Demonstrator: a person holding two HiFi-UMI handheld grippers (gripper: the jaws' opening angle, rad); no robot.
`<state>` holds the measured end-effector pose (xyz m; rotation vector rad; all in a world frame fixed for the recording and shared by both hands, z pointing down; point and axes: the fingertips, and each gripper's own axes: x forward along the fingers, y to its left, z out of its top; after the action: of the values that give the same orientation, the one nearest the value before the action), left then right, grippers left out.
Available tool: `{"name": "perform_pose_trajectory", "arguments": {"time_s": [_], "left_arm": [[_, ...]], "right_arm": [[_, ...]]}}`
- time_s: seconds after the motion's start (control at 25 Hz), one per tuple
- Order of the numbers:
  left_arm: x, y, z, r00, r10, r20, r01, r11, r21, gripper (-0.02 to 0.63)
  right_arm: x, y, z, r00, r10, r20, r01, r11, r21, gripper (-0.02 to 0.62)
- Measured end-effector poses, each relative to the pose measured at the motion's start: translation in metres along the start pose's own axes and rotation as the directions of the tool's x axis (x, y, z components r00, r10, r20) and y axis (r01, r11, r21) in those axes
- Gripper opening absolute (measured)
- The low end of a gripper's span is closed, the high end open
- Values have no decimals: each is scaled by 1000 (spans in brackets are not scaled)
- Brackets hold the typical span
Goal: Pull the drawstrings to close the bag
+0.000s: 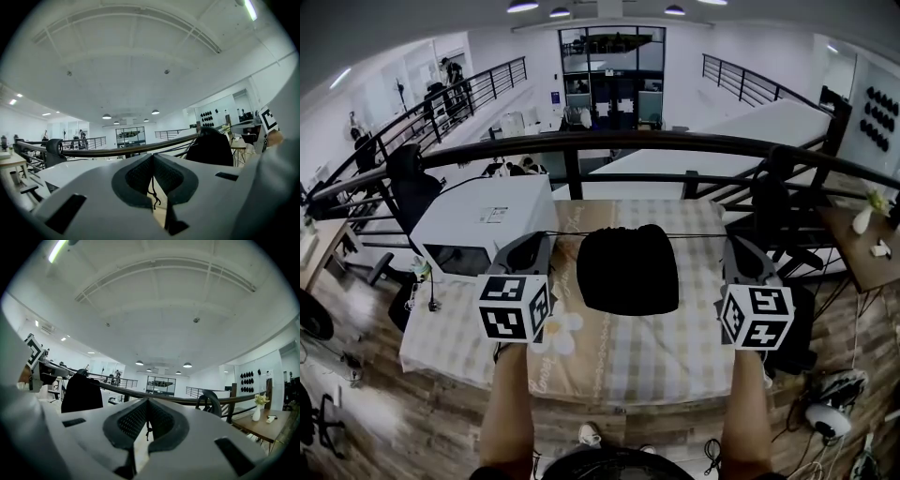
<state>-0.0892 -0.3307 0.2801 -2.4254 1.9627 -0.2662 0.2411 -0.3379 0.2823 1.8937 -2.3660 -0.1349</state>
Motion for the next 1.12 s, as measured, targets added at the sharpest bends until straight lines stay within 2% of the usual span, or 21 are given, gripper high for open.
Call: {"name": "perform_pose_trajectory", "arguments": {"time_s": [0.44,1.12], "left_arm": [[-3,11,-2,1000,17,2,-17,999,-28,26],[-4,13,-1,999,47,-2,-47,999,-19,26]], "right_arm": [[-12,-21,-2,999,-38,4,37,998,51,20],[-14,-21,3,999,-47,7,47,999,5,20]]}}
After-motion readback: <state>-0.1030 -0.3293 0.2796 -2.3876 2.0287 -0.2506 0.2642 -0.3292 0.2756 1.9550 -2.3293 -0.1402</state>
